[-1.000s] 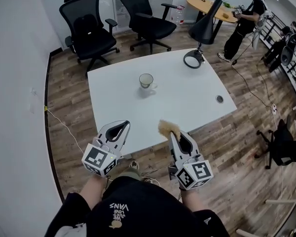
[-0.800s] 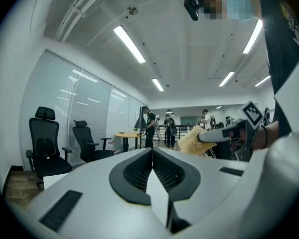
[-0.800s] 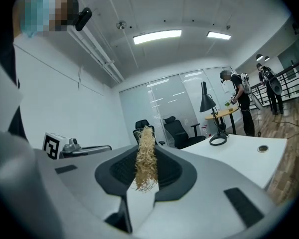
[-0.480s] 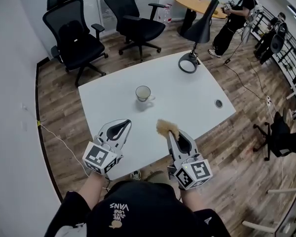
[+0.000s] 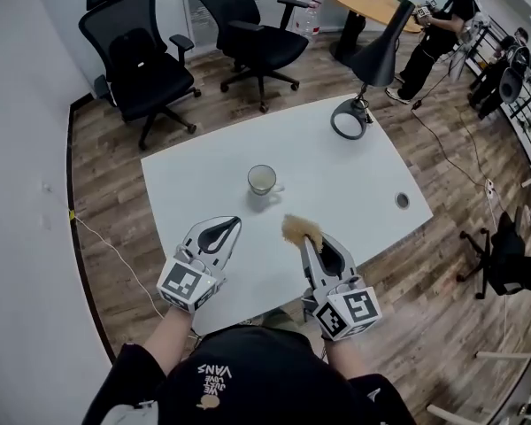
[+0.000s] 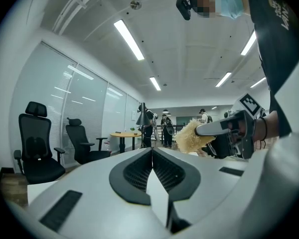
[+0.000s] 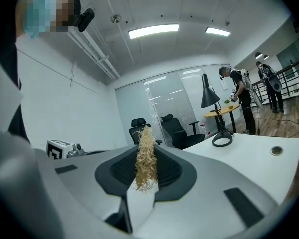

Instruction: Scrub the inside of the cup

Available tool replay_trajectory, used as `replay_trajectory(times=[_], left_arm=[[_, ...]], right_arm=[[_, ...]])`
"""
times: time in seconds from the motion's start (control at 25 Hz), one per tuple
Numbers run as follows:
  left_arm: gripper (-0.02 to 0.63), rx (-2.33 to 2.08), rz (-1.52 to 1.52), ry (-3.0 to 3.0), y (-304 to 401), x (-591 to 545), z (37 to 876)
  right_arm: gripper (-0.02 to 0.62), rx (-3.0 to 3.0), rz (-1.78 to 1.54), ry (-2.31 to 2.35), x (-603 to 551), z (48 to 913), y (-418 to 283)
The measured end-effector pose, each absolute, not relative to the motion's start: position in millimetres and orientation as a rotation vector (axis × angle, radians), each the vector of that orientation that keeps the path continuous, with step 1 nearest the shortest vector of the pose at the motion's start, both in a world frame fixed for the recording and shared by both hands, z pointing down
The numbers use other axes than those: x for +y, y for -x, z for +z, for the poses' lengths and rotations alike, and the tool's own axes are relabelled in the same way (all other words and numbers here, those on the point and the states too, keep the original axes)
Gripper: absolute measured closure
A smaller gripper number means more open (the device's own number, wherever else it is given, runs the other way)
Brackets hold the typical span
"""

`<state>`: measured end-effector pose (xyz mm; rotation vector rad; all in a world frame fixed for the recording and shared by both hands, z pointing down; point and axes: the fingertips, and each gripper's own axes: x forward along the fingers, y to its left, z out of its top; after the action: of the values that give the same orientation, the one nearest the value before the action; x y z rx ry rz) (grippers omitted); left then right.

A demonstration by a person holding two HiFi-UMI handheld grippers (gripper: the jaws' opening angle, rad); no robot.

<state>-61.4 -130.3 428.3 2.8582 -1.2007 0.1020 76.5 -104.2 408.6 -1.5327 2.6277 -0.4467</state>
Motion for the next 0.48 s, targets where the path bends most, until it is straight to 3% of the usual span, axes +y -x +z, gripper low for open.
replay_trajectory(times=[0.48], left_arm=[[0.595,-1.269,0.197,-2.818,60.8,-190.1,485.5]], right_arm=[[0.514,2.685,-0.490,1.509,-154.1,422.1,-82.9]])
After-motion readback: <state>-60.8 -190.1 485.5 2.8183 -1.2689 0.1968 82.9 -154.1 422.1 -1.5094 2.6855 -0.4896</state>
